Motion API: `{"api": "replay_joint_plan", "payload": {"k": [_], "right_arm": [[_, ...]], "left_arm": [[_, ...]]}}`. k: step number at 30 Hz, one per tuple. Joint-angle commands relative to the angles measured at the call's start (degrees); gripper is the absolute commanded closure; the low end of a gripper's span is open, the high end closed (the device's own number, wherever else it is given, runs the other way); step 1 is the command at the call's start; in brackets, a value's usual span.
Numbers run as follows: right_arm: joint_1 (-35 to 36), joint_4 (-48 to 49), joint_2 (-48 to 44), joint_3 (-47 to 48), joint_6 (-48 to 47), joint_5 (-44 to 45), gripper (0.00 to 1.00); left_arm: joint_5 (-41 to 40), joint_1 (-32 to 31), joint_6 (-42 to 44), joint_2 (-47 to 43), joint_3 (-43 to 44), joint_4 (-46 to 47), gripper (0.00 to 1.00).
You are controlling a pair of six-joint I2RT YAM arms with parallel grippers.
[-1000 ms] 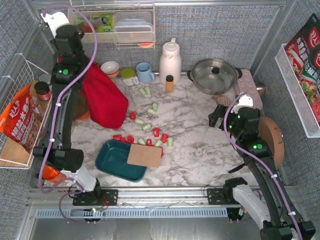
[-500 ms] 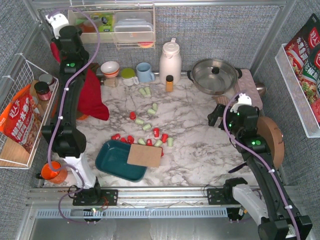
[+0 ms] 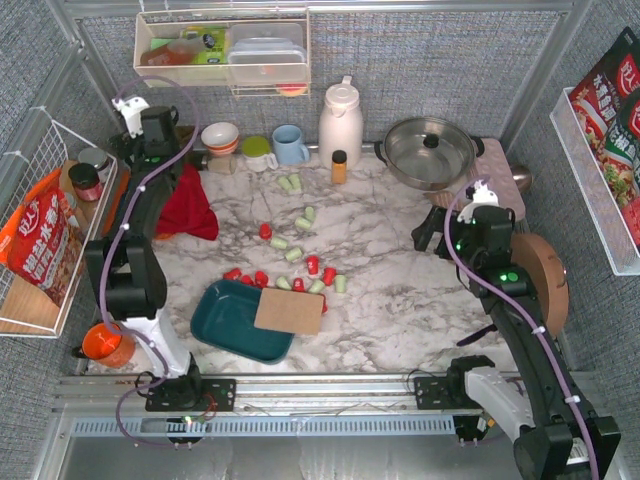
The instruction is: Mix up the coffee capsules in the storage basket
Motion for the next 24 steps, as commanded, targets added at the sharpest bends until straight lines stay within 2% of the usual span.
{"api": "replay_joint_plan", "payload": {"k": [1, 8, 14, 18, 24], "right_arm": [[0.01, 1.22, 0.73, 0.65, 0.1, -1.74, 0.01], [0.25, 1.59, 1.08, 0.69, -1.08, -2.91, 0.01], [0.94, 0.99, -0.3, 1.32, -3.13, -1.04, 0.01], [2.39, -0.61, -0.81, 2.82, -4.75, 1.19, 0.01], [8.3, -2.78, -1.09, 5.22, -7.86, 4.88, 0.01]], "left_arm": [[4.52, 0.25, -3.4, -3.36, 0.81, -2.79, 0.01], [11.36, 0.07, -4.62, -12.98, 0.65, -12.77, 0.01], [23.19, -0.76, -4.32, -21.74, -3.0, -23.35, 0.01], [29.39, -3.25, -5.32, -30.31, -12.46, -24.61, 0.01], [39.02, -9.85, -7.93, -44.33, -28.44, -19.68, 0.01]]}}
